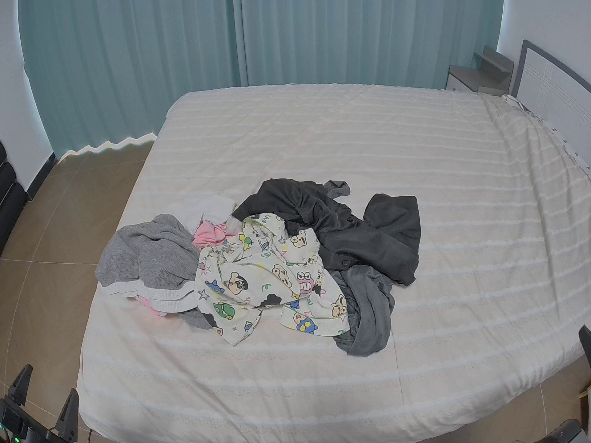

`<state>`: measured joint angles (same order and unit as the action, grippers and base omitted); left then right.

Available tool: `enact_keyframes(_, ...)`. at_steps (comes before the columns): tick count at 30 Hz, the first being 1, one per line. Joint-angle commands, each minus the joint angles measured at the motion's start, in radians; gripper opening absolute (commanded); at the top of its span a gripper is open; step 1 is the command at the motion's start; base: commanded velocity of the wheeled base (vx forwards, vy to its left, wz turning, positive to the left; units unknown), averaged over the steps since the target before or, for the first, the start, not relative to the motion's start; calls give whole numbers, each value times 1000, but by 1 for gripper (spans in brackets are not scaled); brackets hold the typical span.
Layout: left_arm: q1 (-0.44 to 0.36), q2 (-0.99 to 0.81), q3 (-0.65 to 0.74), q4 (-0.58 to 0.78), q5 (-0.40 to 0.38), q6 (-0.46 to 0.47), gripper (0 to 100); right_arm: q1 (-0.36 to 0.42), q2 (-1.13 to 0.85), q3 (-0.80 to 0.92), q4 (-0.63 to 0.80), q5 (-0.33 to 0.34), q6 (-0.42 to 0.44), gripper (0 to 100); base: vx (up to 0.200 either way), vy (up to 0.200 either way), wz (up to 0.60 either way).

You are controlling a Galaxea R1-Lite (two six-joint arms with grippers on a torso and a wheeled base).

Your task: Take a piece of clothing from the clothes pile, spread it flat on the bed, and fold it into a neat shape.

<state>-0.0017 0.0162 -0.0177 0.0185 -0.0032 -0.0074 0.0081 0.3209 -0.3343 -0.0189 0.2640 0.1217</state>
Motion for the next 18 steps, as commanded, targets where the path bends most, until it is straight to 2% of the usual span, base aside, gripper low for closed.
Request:
enact_keyframes(1,0,-13,10,0,0,-2,100,130,484,-31,-55,176,157,100,0,0,0)
enact_keyframes(2,0,-13,10,0,-1,-2,100,135,492,-31,-58,176,161,100,0,0,0)
enact_keyframes(3,0,-13,10,0,0,1,100,214,606,-32,-93,176,207,100,0,0,0)
enact_keyframes(5,0,-13,10,0,0,1,100,260,670,-32,-125,176,231,100,0,0,0)
enact_keyframes(6,0,-13,10,0,0,4,100,313,761,-32,-196,175,276,100,0,0,0)
enact_keyframes(8,0,-13,10,1,0,6,100,342,819,-34,-246,176,309,100,0,0,0)
enact_keyframes(9,0,-13,10,1,2,4,100,392,914,-37,-331,173,362,100,0,0,0)
enact_keyframes(11,0,-13,10,1,2,6,100,420,962,-40,-372,170,391,100,0,0,0)
enact_keyframes(12,0,-13,10,1,2,6,100,460,1054,-48,-441,164,429,100,0,0,0)
enact_keyframes(13,0,-13,10,1,2,6,100,460,1054,-48,-441,164,429,100,0,0,0)
enact_keyframes(14,0,-13,10,1,2,7,100,489,1141,-69,-503,149,452,100,0,0,0)
enact_keyframes(18,0,-13,10,0,-1,3,100,536,1299,-121,-605,103,492,100,0,0,0)
